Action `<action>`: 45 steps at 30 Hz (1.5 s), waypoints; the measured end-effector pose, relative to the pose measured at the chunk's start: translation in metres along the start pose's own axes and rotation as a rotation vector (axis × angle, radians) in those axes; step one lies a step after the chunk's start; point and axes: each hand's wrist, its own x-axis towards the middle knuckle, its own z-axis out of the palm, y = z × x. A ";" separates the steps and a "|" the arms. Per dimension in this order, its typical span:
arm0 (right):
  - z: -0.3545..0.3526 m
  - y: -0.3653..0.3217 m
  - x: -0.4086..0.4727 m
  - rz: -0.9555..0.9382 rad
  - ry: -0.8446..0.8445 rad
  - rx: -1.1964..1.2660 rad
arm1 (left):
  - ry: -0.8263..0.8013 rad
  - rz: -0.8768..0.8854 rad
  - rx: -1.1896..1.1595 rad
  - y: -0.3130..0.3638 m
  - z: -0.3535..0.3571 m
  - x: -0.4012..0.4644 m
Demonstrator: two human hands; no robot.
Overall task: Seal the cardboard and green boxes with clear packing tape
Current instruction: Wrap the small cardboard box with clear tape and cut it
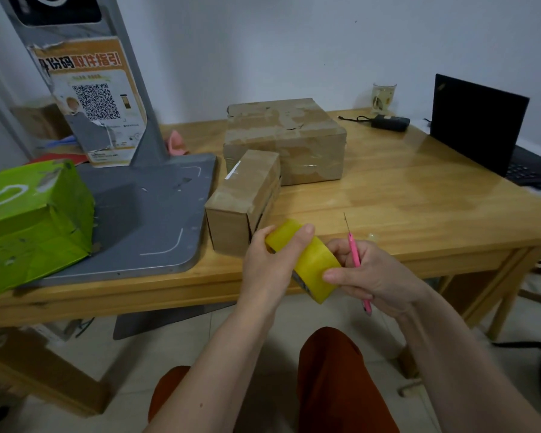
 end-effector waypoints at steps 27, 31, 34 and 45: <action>0.015 -0.004 -0.001 0.032 0.042 -0.129 | -0.114 -0.442 -0.568 0.002 0.000 0.006; 0.021 -0.006 -0.001 0.003 0.080 -0.125 | -0.162 -0.361 -0.571 0.004 0.005 0.003; 0.029 -0.014 -0.001 -0.068 0.154 -0.091 | -0.167 -0.183 -0.395 0.001 0.007 -0.004; 0.045 -0.033 0.002 -0.080 0.434 -0.007 | -0.259 0.217 -0.025 -0.002 0.003 -0.020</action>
